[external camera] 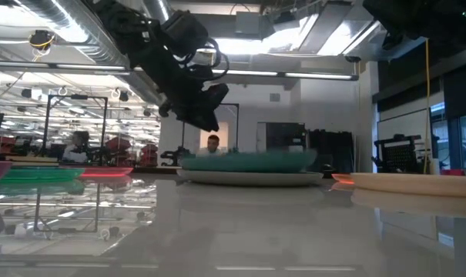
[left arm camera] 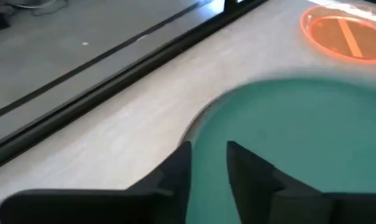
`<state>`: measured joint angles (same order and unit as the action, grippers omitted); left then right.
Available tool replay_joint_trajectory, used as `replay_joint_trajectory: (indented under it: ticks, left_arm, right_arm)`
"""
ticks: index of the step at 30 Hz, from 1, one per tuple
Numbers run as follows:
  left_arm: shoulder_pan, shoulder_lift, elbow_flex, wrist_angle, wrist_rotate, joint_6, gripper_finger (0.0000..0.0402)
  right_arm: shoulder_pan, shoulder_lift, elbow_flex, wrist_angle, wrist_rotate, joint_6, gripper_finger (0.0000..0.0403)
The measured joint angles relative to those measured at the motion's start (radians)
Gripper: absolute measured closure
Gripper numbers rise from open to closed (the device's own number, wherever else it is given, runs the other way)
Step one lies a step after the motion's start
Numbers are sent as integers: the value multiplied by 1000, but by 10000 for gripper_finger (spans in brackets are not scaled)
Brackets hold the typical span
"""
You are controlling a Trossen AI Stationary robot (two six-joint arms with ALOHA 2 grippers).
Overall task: Stack plastic plates
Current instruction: Stack the pink plate on the green plate
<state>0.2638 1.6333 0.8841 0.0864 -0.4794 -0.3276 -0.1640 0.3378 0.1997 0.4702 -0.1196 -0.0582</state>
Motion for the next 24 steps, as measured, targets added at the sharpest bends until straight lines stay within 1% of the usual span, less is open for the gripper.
replay_joint_trajectory:
  ticks: [4,8,14,19,24]
  left_arm:
    - [-5,-11,0,-19,75,17,260]
    - [-38,-67,0,-85,159,28,241]
    - [-161,-167,0,-218,237,25,245]
    - [-302,-209,0,-336,235,-40,255]
    - [-439,-209,-1,-375,231,-84,263]
  right_arm:
    - [0,0,0,0,0,0,400]
    - [0,0,0,0,2,0,400]
    - [0,0,0,-1,23,0,400]
    - [0,0,0,-3,23,0,400]
    - [0,0,0,-3,23,2,400]
